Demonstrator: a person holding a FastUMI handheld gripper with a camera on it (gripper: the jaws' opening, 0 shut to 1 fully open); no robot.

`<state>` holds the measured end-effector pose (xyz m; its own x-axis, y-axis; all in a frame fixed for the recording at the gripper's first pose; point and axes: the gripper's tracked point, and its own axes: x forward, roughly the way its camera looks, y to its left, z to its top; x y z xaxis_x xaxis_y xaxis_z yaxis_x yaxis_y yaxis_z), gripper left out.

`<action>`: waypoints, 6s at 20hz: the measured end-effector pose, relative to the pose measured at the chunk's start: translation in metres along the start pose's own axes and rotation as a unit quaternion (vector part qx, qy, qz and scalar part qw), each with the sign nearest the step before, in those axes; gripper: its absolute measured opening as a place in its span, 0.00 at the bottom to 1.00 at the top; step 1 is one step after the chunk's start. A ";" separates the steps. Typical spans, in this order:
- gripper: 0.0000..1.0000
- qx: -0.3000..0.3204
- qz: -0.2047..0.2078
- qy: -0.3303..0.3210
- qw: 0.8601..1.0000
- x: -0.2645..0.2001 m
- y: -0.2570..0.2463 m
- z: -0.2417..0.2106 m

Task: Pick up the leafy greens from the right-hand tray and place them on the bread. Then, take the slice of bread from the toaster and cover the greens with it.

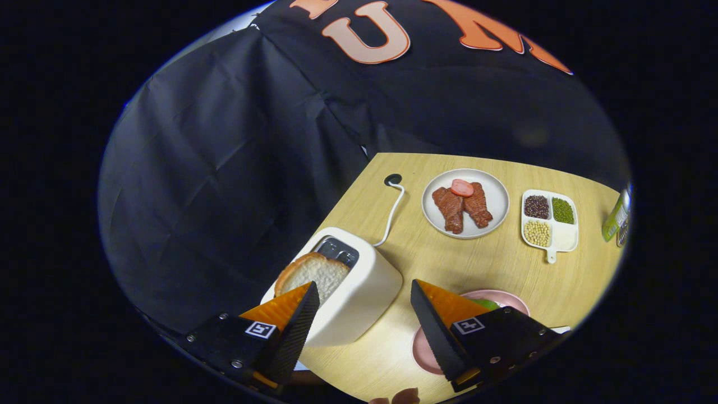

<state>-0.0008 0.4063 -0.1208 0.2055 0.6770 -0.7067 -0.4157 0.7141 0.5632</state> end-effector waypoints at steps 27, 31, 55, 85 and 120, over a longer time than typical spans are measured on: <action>0.61 0.013 -0.006 0.088 0.996 0.061 0.062 -0.018; 0.28 0.015 -0.010 0.069 0.997 0.042 0.050 -0.015; 0.13 0.114 0.102 -0.082 0.985 -0.082 -0.025 -0.011; 0.13 0.169 0.023 -0.056 0.984 -0.037 -0.195 -0.130; 0.98 -0.125 -0.262 -0.474 0.832 -0.253 -0.188 -0.013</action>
<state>0.0137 0.0984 -0.0530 0.9728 0.2060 -0.1055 -0.1964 0.9759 0.0946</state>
